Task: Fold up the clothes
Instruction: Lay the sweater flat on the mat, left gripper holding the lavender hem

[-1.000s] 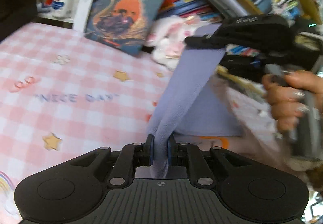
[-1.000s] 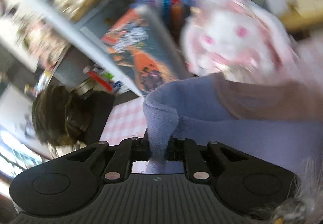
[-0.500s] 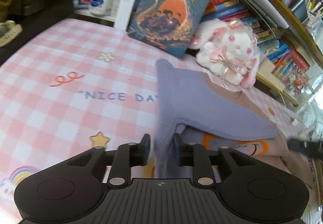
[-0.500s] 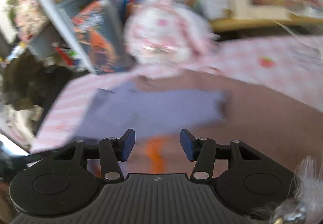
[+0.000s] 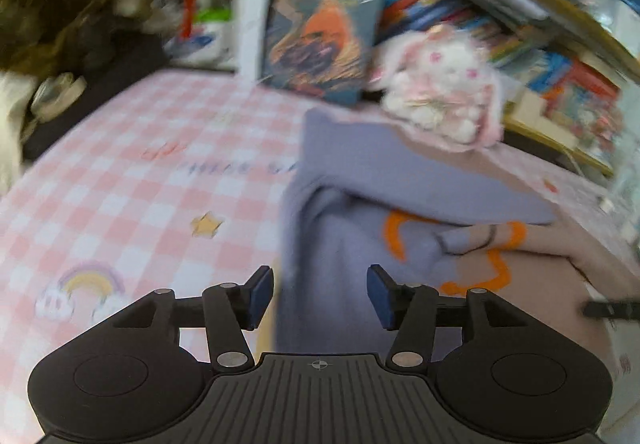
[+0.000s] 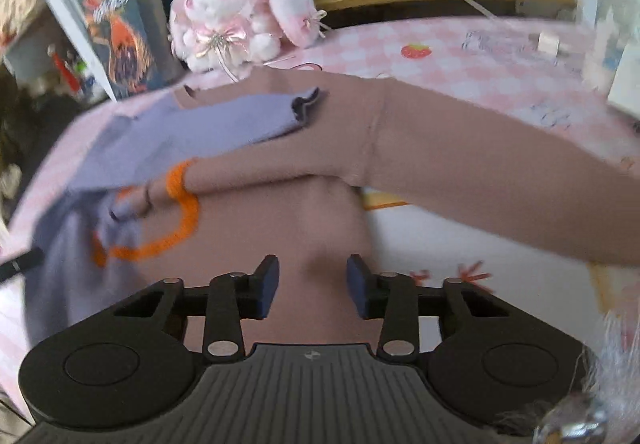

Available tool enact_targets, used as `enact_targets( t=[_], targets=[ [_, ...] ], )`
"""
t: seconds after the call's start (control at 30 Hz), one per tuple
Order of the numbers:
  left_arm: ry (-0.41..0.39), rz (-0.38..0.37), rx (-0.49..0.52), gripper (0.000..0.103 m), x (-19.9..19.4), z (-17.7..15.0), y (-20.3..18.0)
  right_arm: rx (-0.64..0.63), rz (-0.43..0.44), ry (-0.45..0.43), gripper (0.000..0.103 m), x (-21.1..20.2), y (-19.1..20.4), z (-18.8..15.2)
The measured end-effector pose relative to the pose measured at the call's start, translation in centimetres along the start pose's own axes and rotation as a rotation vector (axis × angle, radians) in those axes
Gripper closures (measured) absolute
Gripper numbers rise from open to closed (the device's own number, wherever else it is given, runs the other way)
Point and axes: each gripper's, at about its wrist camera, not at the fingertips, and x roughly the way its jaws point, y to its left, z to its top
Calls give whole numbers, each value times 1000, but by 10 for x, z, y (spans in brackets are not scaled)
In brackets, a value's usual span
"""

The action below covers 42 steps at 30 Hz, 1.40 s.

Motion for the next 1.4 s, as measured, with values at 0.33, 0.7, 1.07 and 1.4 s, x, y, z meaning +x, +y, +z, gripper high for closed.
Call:
enact_targets(
  t=[0.33,0.7,1.07,1.4],
  targets=[
    [132,-84,-59,98,32,3,16,-135,-44,0,100,11,9,-2],
    [133,-132,51,99,25,21,40,59,81,178,100,-61,39,-63],
    [199,-266,236,99,12,-14,30,186,-267,31,100,-75,41,-88],
    [169,-224,208,99,8,-8,56,121,-265,14,100,-65,65,-90]
  ],
)
